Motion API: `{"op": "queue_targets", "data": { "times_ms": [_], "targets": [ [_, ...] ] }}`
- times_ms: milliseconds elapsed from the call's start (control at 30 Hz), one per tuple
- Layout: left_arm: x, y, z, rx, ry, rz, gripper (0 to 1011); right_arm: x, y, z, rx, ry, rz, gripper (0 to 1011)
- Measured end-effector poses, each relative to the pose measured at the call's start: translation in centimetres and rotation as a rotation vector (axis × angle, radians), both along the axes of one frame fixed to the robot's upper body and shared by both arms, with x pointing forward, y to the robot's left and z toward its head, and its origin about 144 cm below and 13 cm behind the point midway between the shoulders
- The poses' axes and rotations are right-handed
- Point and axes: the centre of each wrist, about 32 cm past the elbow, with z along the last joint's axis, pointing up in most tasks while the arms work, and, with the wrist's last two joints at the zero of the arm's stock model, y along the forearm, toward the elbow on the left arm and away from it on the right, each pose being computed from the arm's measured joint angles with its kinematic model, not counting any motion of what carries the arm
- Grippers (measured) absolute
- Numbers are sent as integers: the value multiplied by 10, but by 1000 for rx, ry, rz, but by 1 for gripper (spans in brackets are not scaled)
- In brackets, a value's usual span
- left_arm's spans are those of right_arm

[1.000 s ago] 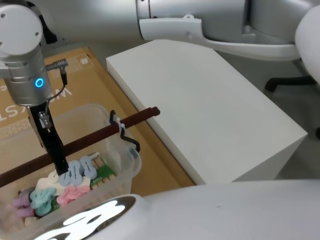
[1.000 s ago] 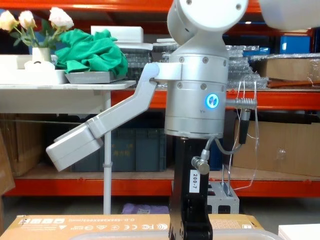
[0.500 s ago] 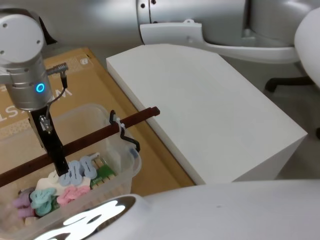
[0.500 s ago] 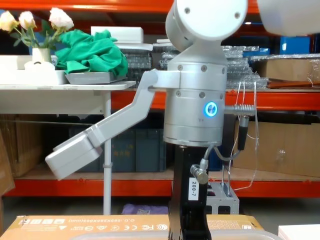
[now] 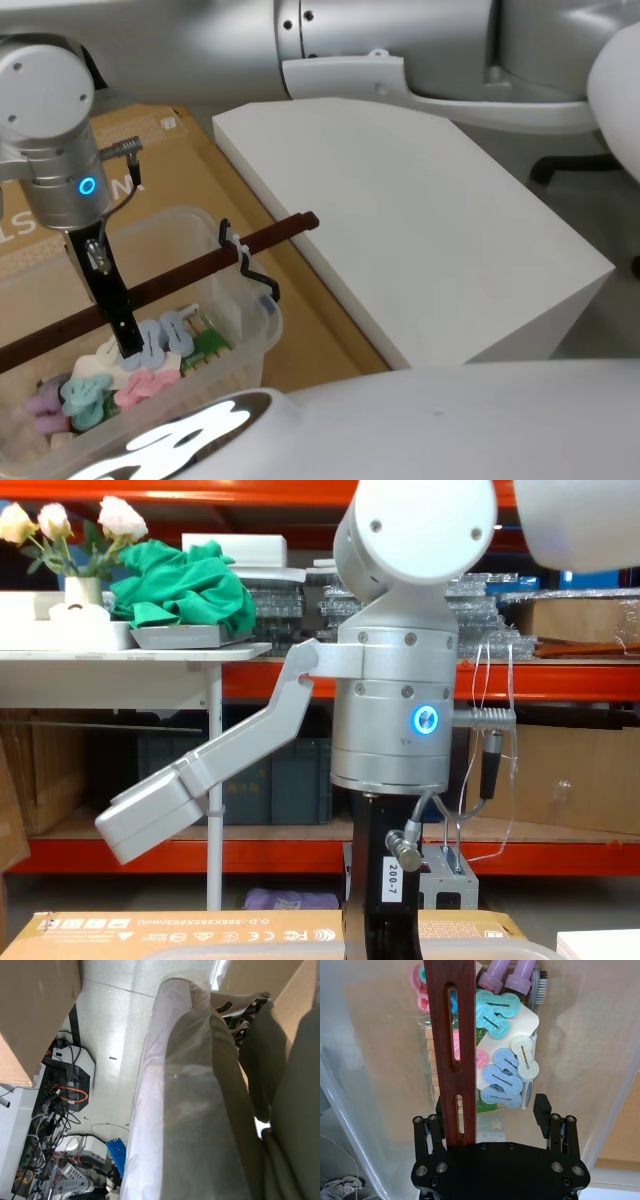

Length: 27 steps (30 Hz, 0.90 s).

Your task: Use one hand to grasp the basket and place it at the designated location.

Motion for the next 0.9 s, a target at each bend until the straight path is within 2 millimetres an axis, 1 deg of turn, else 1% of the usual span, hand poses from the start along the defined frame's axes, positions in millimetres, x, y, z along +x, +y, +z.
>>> {"op": "queue_targets", "data": {
  "times_ms": [100,133,200,333,900],
  "targets": [
    [0,0,0,0,0,0,0,0,0,0,0,2,-1,978],
    [0,0,0,0,0,0,0,0,0,-1,0,2,-2,936],
    [0,0,0,0,0,0,0,0,0,-1,0,2,-3,910],
    [0,0,0,0,0,0,0,0,1,-1,-5,-1,-1,805],
    [0,0,0,0,0,0,0,0,3,0,-19,-7,2,695]
  ]
}}
